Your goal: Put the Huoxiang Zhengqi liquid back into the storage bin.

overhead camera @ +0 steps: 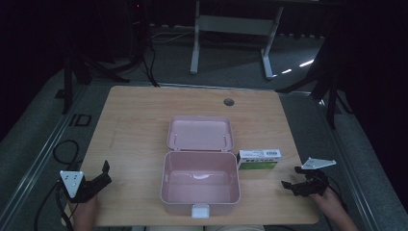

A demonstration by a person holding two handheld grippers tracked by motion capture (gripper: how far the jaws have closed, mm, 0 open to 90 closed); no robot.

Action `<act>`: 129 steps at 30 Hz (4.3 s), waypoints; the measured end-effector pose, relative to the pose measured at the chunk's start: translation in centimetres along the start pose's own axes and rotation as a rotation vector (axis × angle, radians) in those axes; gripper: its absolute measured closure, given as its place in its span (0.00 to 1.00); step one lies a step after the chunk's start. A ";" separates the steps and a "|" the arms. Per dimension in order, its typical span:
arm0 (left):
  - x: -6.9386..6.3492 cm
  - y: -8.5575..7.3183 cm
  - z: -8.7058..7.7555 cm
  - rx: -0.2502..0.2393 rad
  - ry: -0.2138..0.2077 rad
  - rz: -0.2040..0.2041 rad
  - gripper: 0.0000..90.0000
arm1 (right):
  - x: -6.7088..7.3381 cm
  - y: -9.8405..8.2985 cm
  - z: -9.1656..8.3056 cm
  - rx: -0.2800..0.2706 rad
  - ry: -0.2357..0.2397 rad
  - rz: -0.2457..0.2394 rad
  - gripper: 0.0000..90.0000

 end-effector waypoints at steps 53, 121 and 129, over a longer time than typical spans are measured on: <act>-0.4 -0.1 0.2 0.027 -0.017 0.037 0.03 | 9.2 4.0 -0.5 0.688 0.122 -0.572 0.15; -0.7 -0.1 0.3 0.039 -0.036 0.052 0.03 | 4.5 16.1 1.8 0.735 -0.023 -0.803 0.61; -0.7 -0.2 0.3 0.040 -0.034 0.055 0.03 | 4.2 16.2 2.2 0.727 0.017 -0.803 0.64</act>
Point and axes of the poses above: each handheld gripper's, and its own axes: z roughly forward along the jaws, y roughly out of its top, x roughly to its left, the point moved 5 cm from there along z, roughly forward along the jaws, and after that the axes turned 10 degrees about x, right-handed, at the moved point
